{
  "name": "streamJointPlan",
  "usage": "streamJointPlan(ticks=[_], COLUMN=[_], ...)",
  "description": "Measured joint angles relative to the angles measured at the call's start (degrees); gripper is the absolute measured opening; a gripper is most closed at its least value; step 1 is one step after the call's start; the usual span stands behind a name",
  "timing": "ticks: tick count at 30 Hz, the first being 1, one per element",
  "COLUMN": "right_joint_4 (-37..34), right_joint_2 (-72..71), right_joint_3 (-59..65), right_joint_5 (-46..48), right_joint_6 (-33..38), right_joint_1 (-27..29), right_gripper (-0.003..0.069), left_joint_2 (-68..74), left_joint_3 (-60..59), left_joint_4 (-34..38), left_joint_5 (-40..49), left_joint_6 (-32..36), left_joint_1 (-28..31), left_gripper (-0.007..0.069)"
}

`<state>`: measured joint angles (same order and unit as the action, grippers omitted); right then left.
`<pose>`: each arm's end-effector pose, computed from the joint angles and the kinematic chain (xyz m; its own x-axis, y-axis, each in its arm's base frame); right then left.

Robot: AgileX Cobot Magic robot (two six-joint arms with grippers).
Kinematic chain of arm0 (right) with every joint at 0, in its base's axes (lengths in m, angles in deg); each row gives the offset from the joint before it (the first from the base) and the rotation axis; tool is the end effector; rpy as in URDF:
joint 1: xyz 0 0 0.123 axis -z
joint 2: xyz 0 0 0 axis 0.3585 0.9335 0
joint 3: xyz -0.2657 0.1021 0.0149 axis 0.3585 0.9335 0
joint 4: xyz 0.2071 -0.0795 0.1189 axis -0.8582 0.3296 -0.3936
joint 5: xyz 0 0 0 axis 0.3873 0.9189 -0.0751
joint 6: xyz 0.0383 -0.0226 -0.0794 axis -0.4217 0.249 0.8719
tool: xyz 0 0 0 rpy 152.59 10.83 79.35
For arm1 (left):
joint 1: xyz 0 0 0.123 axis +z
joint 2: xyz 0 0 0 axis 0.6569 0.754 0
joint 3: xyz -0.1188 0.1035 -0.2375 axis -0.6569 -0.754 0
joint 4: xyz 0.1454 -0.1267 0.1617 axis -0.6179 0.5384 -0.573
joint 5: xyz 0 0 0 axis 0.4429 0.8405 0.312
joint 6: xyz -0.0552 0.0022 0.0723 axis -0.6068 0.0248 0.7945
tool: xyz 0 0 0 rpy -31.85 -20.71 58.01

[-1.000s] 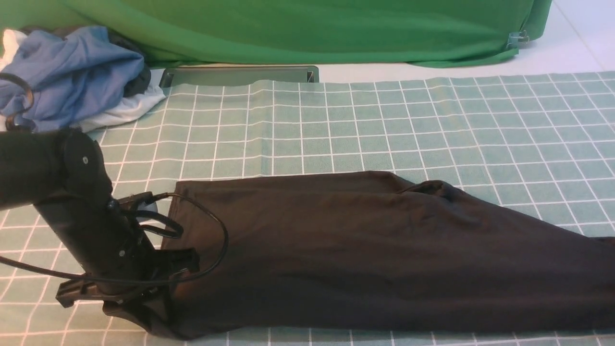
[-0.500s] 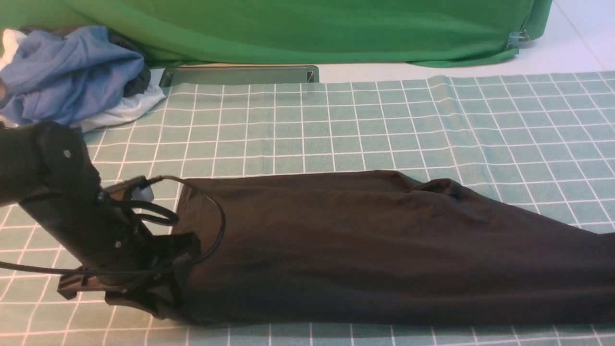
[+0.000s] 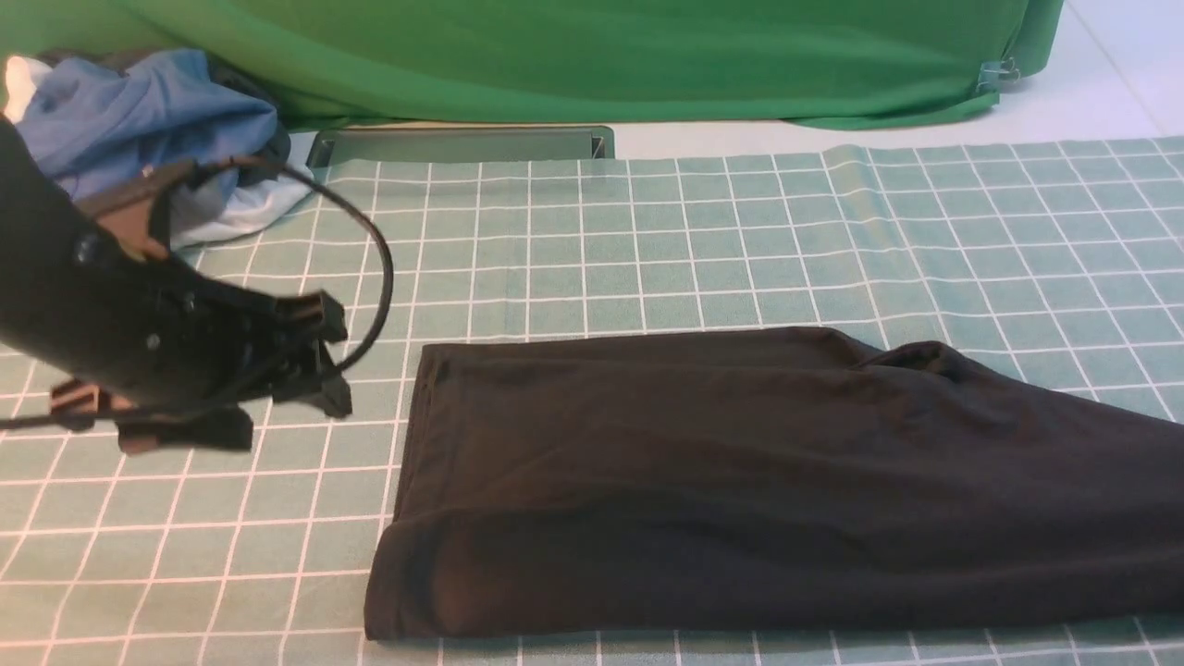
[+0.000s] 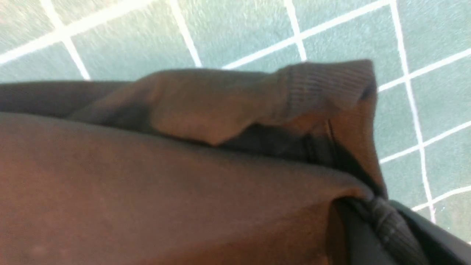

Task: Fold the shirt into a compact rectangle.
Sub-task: 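Fold the right end of the dark garment over onto its left end with the right gripper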

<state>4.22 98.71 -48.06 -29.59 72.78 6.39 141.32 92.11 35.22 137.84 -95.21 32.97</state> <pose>0.2640 -0.1496 0.2166 -0.8923 0.4293 -0.1394 0.4462 0.8855 -0.1292 0.2557 -0.0524 0.2851 -0.9202 -0.1758 -0.3498 -0.0764 0.9570 -0.2799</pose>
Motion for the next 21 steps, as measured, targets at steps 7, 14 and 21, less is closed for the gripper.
streamJointPlan(ticks=[7, 14, 21], right_joint_4=[-9.48, -17.00, -20.21], right_joint_2=[-6.71, -13.08, -14.80], right_joint_3=[-4.59, -5.56, -5.56], right_joint_5=[5.41, 8.56, 3.27], right_joint_6=[3.48, 4.32, -3.07], right_joint_1=[-0.07, -7.76, -30.30], right_gripper=[0.0104, 0.0104, 0.0104], left_joint_2=[-0.06, -0.06, -0.06], left_joint_3=[3.28, 3.34, 3.34], left_joint_4=[-4.05, -3.54, -0.80], left_joint_5=[-1.72, -2.17, -5.06], left_joint_6=[-3.68, -4.23, -4.04], left_joint_1=[0.00, 0.00, 0.00], left_gripper=[0.0474, 0.0235, 0.0015])
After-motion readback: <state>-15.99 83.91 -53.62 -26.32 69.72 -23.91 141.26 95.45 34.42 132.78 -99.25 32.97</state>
